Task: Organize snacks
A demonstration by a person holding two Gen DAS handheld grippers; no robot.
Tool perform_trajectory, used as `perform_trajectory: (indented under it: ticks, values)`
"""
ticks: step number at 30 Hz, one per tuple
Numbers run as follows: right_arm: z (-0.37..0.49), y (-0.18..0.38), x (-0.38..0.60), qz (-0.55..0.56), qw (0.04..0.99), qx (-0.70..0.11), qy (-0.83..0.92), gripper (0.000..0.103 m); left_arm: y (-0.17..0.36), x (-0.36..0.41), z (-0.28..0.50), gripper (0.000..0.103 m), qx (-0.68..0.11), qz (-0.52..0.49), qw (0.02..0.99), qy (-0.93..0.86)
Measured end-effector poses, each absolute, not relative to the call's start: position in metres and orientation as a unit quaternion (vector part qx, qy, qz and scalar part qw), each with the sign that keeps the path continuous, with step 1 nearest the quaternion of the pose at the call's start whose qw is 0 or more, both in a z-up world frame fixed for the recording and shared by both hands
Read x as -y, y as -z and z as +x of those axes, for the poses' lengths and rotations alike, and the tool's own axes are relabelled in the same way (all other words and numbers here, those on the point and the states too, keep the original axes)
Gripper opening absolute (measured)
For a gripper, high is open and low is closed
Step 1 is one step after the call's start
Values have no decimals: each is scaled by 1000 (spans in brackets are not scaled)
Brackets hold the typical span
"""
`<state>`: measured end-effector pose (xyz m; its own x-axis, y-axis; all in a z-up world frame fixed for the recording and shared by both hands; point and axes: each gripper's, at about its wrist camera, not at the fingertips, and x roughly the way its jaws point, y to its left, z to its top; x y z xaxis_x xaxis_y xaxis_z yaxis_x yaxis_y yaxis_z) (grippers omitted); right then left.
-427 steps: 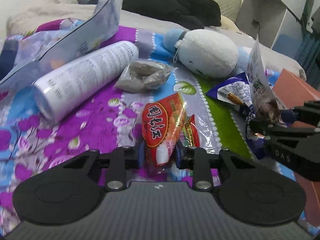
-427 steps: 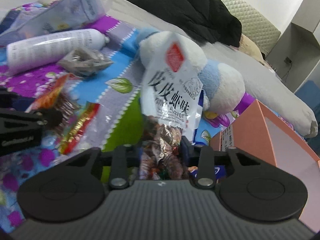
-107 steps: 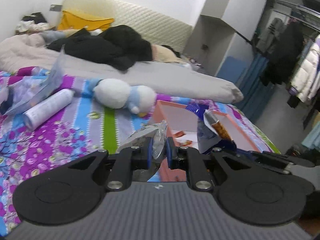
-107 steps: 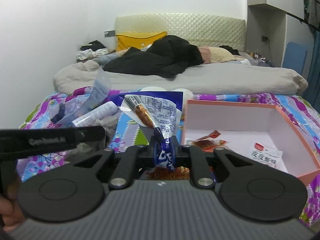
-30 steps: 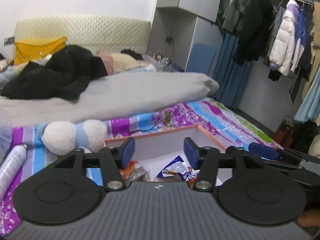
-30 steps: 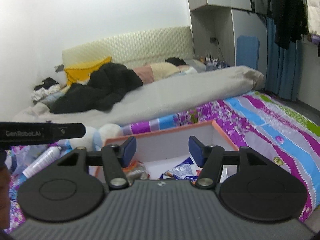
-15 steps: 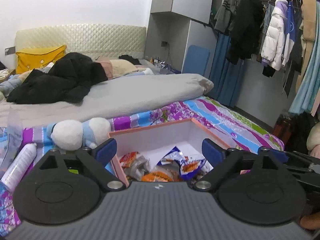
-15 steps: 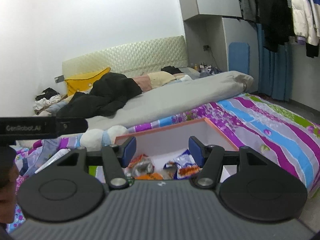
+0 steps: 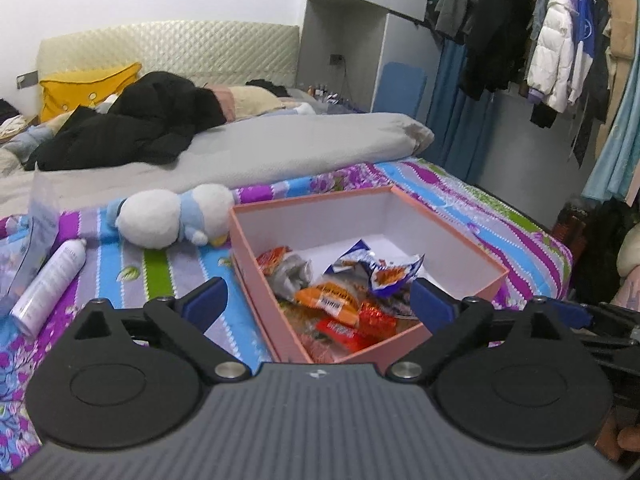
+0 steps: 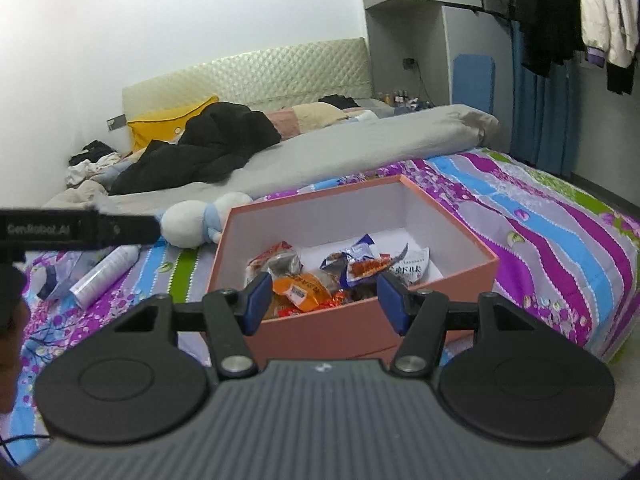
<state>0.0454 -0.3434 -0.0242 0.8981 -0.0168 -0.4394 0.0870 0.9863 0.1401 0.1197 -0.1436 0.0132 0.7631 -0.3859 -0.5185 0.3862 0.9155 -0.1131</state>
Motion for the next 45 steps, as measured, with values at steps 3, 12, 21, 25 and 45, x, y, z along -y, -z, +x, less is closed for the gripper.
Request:
perform_trajectory:
  ticks: [3,12,21,25,45]
  values:
    - [45,29,343,78,970,-229,32,65,-9,138,117,101,-281,-9,937,207]
    - [43,31,344,74,971,-223,40,103,-7,135,114,103,-282,-5,939,200]
    - [43,34,344,76,970,-229,42,103,-6,138,114,103,-290,7,937,192]
    - [43,35,345,78,969,-233,41,103,-5,140,114,103,-298,6,937,185]
    - [45,37,345,80,967,-238,45,103,-4,142,115,103,-301,4,939,169]
